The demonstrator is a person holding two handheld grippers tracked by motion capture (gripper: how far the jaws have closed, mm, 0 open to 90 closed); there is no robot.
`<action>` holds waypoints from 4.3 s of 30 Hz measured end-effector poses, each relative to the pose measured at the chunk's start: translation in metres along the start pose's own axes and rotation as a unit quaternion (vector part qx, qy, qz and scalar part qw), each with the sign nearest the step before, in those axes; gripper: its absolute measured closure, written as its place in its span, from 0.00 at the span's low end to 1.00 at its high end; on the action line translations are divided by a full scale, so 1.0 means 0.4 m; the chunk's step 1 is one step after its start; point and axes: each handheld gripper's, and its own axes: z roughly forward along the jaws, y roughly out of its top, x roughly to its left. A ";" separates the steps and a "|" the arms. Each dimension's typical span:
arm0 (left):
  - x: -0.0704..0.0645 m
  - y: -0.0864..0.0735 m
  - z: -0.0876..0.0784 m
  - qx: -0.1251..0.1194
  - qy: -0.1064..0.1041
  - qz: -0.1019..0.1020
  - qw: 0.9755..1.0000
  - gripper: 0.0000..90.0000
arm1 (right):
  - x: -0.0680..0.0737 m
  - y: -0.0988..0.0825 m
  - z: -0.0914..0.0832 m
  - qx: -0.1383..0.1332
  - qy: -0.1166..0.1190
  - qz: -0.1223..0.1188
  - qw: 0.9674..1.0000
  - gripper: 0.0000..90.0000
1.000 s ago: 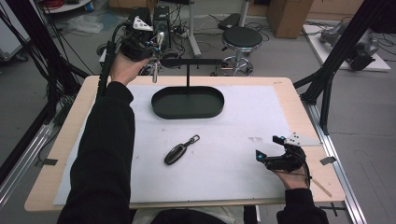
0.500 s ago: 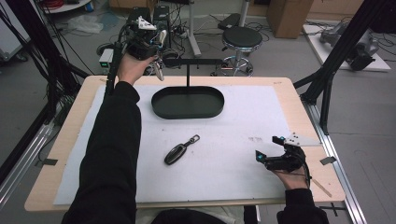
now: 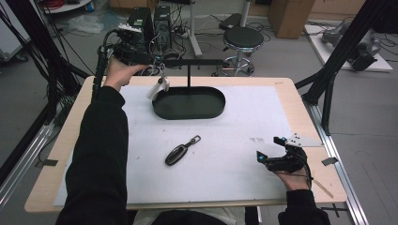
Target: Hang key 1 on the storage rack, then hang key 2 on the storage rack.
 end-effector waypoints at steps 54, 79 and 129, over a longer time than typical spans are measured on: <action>-0.048 -0.277 -0.129 0.008 -0.054 0.025 0.998 0.02 | 0.000 0.001 0.003 0.001 -0.005 -0.002 1.000 0.01; -0.151 -0.350 -0.118 0.043 -0.076 0.059 0.994 0.02 | 0.004 0.002 0.002 0.003 -0.003 -0.002 1.000 0.01; -0.344 -0.431 0.112 0.200 -0.122 0.105 0.967 0.03 | 0.003 0.000 0.003 0.005 -0.001 -0.005 1.000 0.01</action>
